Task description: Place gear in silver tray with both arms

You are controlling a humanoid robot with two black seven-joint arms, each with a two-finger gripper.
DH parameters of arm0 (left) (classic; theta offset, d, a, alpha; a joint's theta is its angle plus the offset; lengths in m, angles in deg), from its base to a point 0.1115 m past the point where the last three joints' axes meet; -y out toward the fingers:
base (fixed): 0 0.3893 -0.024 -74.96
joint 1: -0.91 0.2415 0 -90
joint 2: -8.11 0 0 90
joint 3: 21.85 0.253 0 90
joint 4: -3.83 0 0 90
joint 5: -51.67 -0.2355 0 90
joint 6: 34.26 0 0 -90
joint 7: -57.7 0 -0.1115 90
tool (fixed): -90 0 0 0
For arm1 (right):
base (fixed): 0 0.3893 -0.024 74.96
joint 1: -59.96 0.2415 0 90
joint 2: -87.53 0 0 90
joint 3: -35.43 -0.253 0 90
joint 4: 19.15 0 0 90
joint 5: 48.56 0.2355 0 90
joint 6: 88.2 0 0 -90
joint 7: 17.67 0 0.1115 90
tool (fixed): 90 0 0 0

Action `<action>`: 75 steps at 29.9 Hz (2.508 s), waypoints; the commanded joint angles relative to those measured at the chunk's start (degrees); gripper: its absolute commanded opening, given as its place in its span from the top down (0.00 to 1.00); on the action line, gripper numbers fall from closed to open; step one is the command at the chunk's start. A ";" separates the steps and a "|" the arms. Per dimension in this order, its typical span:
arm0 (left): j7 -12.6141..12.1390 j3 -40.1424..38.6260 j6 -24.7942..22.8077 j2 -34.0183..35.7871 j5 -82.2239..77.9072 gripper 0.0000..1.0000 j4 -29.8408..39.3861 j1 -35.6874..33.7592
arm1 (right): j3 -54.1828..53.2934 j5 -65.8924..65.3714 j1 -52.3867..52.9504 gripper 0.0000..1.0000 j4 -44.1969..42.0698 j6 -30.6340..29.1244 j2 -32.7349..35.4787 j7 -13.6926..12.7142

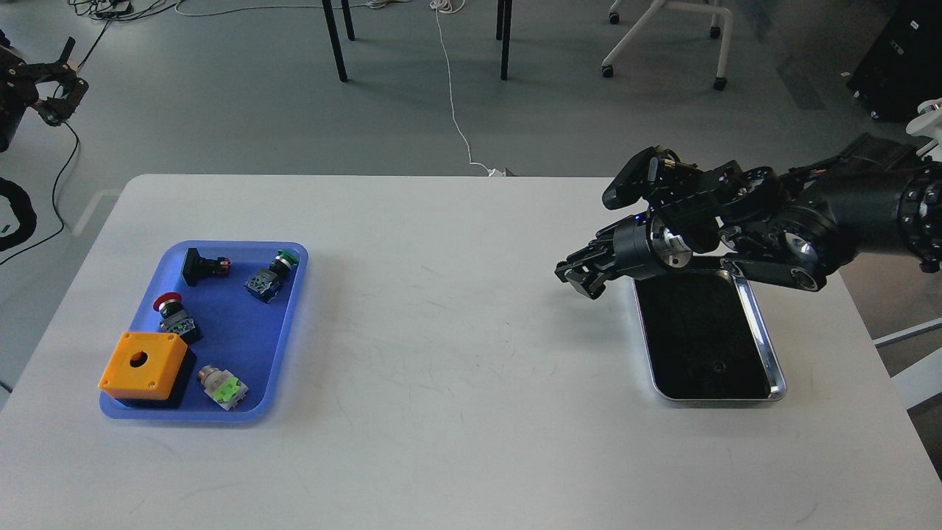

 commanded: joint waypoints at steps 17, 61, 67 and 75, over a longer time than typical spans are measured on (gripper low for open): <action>-0.08 0.09 0.00 -0.12 -0.09 0.03 -0.02 0.12 | 10.73 -3.35 -5.01 0.74 -0.53 0.09 9.29 0.02; -0.52 0.09 0.00 -8.36 -0.09 0.02 -0.45 -4.01 | -81.89 4.90 -26.19 0.01 -21.54 8.88 3.94 0.02; -0.52 0.27 0.00 -13.82 -0.18 0.02 -0.72 -3.93 | -92.01 26.04 -31.72 0.01 -21.71 8.53 1.65 0.02; -0.26 0.01 0.00 -17.78 0.00 0.02 -0.72 -3.84 | -93.42 48.66 -35.34 0.01 -21.54 5.99 1.65 0.02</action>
